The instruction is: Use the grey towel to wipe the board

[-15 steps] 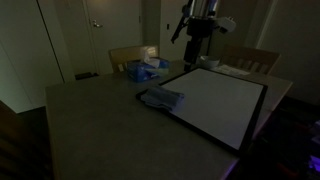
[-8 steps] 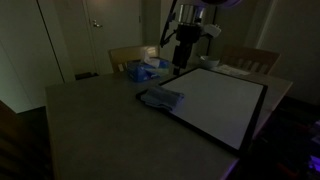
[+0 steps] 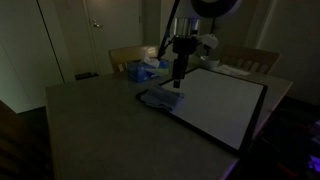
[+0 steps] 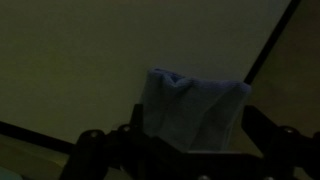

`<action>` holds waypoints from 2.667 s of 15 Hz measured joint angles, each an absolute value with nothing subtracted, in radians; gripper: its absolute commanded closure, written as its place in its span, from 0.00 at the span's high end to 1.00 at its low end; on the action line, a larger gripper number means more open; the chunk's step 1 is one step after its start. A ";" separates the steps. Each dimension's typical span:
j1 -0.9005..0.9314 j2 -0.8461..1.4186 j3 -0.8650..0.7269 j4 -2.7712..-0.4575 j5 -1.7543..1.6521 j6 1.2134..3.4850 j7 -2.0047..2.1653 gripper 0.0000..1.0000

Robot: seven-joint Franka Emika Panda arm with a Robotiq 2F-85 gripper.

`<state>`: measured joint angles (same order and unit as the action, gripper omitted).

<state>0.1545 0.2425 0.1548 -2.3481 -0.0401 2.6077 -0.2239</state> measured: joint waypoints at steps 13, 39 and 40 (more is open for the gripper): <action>0.196 0.455 0.126 -2.233 -0.126 2.730 -0.033 1.00; 0.155 0.537 0.167 -2.126 -0.104 2.714 -0.150 0.02; 0.148 0.537 0.172 -2.128 -0.099 2.714 -0.157 0.02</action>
